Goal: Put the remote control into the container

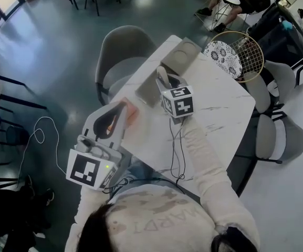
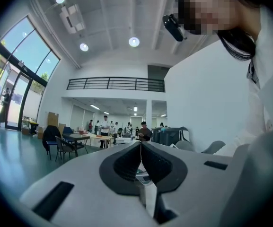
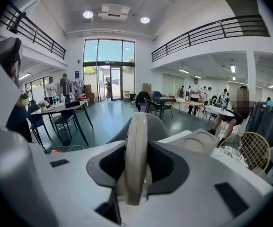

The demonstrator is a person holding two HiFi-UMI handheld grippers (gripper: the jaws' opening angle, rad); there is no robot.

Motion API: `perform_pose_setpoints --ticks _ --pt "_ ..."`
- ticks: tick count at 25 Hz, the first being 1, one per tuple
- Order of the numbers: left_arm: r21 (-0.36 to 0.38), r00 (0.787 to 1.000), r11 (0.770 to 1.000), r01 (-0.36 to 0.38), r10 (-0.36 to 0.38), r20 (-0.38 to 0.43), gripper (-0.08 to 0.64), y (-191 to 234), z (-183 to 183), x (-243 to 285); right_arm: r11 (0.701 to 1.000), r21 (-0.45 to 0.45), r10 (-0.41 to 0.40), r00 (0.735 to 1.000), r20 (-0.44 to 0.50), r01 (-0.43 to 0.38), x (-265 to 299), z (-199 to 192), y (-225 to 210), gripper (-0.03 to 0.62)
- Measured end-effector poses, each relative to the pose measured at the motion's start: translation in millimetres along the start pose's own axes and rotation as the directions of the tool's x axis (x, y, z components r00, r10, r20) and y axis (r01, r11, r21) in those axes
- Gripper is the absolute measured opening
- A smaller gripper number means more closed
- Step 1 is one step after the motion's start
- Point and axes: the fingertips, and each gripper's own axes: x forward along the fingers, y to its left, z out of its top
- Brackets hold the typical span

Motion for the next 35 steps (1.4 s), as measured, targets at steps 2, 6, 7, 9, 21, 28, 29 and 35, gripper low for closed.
perform_pose_setpoints --ticks 2,6,7,9,21,28,29,35 --pt "-0.007 1.000 1.000 -0.002 0.002 -0.005 0.015 6.2 -3.3 -0.5 1.000 -0.009 -0.005 1.000 -0.029 0.005 10.5 -5.9 0.3 0.120" --pt "-0.018 1.000 1.000 -0.009 0.009 -0.008 0.015 17.1 -7.8 -2.8 0.999 -0.041 -0.014 0.996 -0.088 0.011 30.0 -18.8 2.4 0.118" --pt "-0.022 1.000 1.000 -0.012 0.012 -0.009 0.015 19.7 -9.1 -3.5 0.999 -0.046 -0.016 0.995 -0.100 0.011 33.8 -21.8 3.0 0.118" --pt "-0.029 1.000 0.999 -0.016 0.016 -0.011 0.015 25.0 -11.6 -4.8 0.999 -0.051 -0.018 0.993 -0.119 0.012 40.2 -26.6 4.1 0.120" --pt "-0.052 0.999 0.998 -0.031 0.030 -0.019 0.015 45.5 -21.1 -9.8 0.997 -0.074 -0.047 0.971 -0.233 0.031 68.6 -50.0 6.9 0.118" --pt "-0.068 0.999 0.997 -0.046 0.044 -0.032 0.015 57.3 -30.7 -12.2 0.996 -0.082 -0.062 0.955 -0.291 0.040 82.0 -64.0 6.0 0.120" --pt "-0.071 0.998 0.996 -0.049 0.047 -0.033 0.015 58.8 -31.9 -12.2 0.996 -0.082 -0.060 0.953 -0.297 0.038 83.5 -65.2 6.4 0.118" --pt "-0.080 0.998 0.995 -0.055 0.052 -0.039 0.015 65.9 -35.1 -9.3 0.995 -0.097 -0.057 0.945 -0.323 0.027 92.6 -68.9 4.9 0.119"
